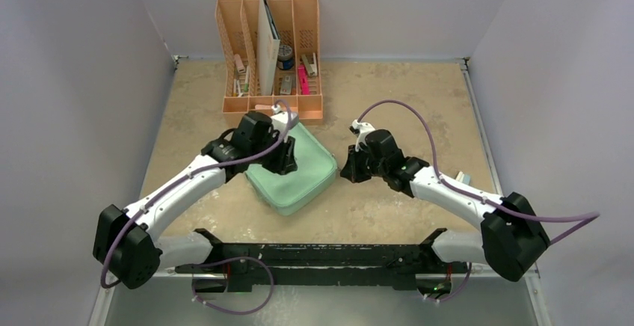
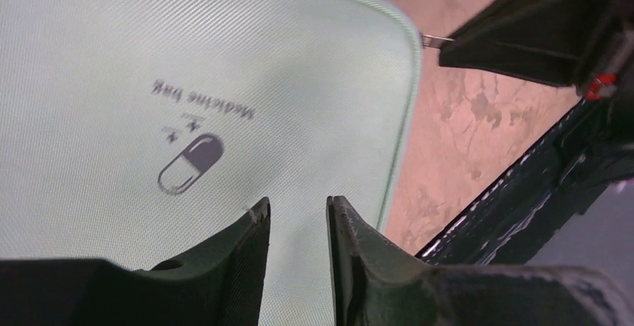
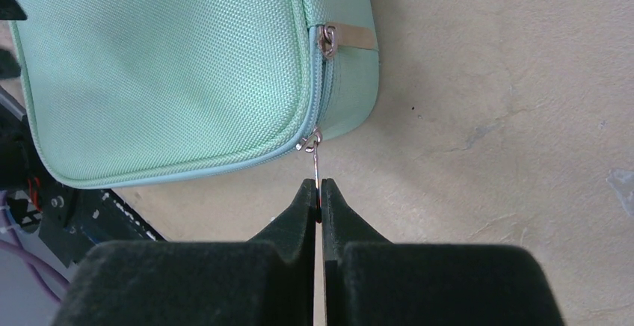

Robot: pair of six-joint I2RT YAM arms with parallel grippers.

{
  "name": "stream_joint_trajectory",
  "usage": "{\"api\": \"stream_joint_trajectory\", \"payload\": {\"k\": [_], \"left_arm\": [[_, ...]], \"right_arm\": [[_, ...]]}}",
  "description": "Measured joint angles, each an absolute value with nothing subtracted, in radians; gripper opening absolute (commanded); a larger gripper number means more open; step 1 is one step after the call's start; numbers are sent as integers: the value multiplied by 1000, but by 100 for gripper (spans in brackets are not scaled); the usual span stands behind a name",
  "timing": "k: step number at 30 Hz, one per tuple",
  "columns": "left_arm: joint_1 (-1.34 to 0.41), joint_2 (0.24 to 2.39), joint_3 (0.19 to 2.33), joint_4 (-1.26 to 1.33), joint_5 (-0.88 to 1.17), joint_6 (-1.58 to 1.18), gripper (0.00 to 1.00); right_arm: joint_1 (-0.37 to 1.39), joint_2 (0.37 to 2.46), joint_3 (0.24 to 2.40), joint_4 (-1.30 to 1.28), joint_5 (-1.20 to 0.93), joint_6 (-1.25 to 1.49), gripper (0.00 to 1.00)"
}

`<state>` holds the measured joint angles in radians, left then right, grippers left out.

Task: Organize the medicine kit
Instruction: Zip the medicine box at the center of the board.

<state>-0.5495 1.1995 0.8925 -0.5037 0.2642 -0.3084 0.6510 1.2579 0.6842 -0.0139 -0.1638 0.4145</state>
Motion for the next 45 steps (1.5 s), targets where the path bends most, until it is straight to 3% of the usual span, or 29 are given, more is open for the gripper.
{"api": "stream_joint_trajectory", "payload": {"k": [6, 18, 29, 32, 35, 45], "left_arm": [[-754, 1238, 962, -507, 191, -37, 39], [-1097, 1372, 965, -487, -120, 159, 41], [-1152, 1436, 914, -395, -345, 205, 41], [-1170, 1449, 902, -367, -391, 215, 33], [-1182, 1464, 901, -355, -429, 218, 2], [-1235, 1475, 870, -325, -533, 167, 0]], "right_arm": [[650, 1254, 683, -18, -163, 429, 0], [647, 1272, 683, -15, -205, 474, 0], [643, 1277, 683, -17, -220, 493, 0], [643, 1277, 683, -17, -220, 493, 0], [643, 1277, 683, -15, -219, 497, 0], [609, 1277, 709, -35, -204, 520, 0]]}}
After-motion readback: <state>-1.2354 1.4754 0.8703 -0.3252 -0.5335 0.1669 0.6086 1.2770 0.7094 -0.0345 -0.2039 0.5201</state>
